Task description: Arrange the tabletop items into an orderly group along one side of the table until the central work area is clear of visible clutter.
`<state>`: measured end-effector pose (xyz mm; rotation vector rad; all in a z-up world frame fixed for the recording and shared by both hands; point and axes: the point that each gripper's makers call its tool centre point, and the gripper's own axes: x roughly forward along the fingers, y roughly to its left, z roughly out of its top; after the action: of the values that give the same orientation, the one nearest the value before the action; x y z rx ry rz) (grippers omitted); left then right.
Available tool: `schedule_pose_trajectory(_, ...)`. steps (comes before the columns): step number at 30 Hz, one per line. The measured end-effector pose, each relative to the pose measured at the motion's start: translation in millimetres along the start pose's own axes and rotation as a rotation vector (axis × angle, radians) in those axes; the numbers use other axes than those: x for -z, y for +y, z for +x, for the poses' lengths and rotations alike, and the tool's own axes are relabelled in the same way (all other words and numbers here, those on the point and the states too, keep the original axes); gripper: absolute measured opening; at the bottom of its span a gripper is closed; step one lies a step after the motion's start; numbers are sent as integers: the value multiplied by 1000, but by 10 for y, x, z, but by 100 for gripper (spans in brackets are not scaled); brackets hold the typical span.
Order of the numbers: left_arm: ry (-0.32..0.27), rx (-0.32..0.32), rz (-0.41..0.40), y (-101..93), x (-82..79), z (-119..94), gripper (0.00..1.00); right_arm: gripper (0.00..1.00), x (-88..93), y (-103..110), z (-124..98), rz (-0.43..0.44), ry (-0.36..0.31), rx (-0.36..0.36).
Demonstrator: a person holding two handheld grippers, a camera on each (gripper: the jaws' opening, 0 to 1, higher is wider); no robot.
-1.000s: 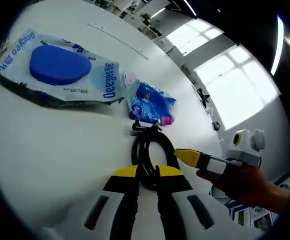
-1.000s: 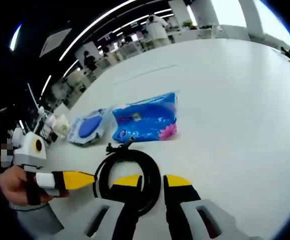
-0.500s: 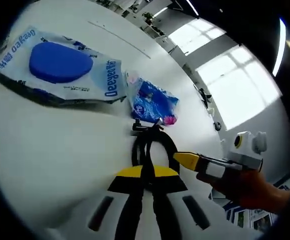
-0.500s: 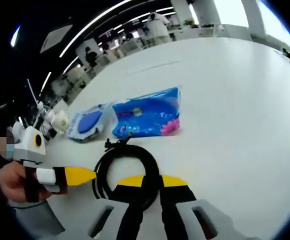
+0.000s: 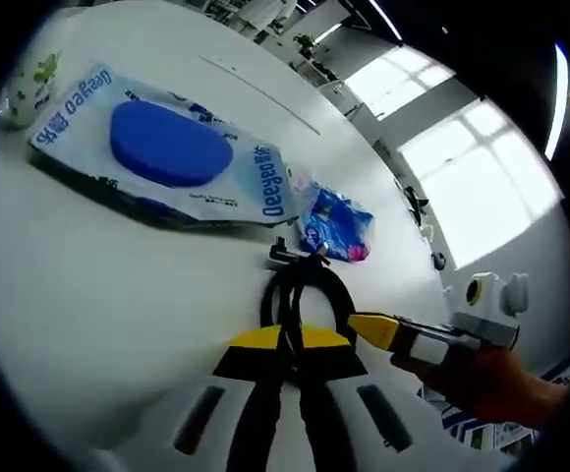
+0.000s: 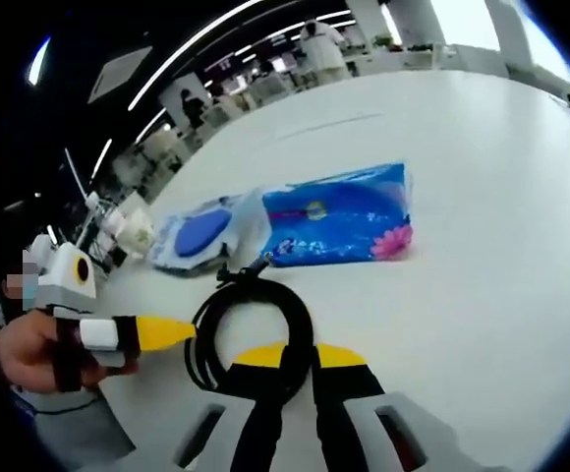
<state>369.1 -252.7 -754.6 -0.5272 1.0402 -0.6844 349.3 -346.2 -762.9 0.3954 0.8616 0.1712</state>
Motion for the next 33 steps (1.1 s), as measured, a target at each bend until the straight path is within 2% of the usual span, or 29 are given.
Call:
schedule_pose_trajectory(9, -4, -2, -15, 31, -8, -14, 1, 8, 28, 34, 8, 14, 12, -12)
schedule_pose_trajectory(12, 8, 13, -18, 6, 17, -30, 6, 9, 33, 46, 6, 16, 21, -11)
schedule_pose_trajectory(22, -54, 24, -38, 102, -142, -294, 8, 14, 14, 48, -71, 18, 9, -8)
schedule_pose_trajectory(27, -75, 20, 11, 167, -176, -478, 9, 14, 13, 63, -142, -12, -1, -14)
schedule_pose_trajectory(33, -79, -39, 140, 368, -158, -761, 10, 16, 49, 92, -233, -67, -13, -28)
